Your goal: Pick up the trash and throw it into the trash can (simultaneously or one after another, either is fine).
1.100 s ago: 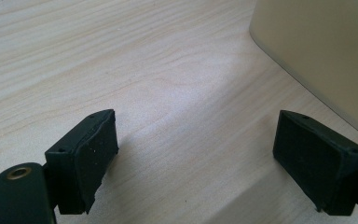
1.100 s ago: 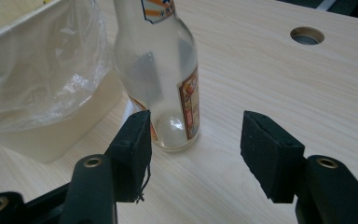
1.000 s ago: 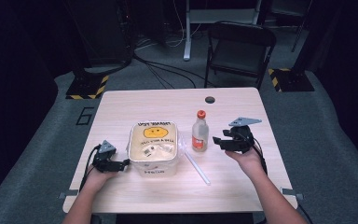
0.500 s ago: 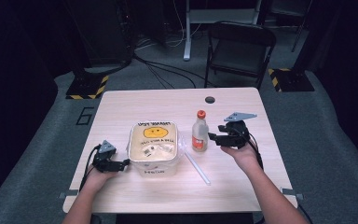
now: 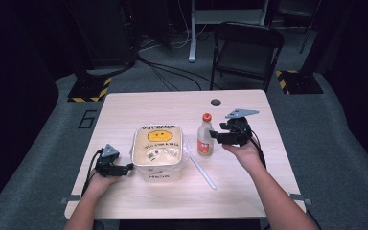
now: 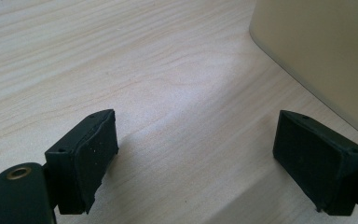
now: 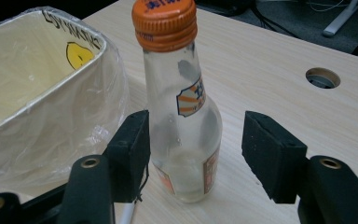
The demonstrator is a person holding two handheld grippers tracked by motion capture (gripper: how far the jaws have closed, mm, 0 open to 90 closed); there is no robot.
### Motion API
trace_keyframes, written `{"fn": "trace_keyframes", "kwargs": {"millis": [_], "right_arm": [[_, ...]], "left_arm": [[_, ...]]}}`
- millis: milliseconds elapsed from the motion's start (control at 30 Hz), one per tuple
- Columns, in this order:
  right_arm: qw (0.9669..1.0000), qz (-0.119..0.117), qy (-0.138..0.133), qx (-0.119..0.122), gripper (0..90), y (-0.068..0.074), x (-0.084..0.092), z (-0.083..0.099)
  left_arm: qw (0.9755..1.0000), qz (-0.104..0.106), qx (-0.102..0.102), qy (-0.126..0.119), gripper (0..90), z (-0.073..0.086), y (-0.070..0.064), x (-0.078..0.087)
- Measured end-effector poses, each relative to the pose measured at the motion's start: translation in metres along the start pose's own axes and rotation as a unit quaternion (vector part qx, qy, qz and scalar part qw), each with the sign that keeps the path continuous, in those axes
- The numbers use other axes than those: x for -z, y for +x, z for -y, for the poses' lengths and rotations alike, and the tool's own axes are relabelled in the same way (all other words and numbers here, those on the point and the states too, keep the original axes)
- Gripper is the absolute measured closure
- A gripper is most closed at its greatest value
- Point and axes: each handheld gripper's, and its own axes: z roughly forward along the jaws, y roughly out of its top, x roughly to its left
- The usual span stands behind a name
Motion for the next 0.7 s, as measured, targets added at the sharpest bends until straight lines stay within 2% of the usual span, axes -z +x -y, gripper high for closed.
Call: {"fn": "trace_keyframes", "kwargs": {"millis": [400,700], "right_arm": [[0.9999,-0.003,-0.010,0.001,41.1,0.004,-0.006,-0.016],[0.9998,-0.008,-0.011,0.015,45.7,0.009,-0.011,-0.023]], "left_arm": [[1.0000,0.000,0.000,-0.001,13.6,0.000,0.000,0.000],[1.0000,-0.001,-0.002,-0.001,13.6,0.000,0.000,0.000]]}}
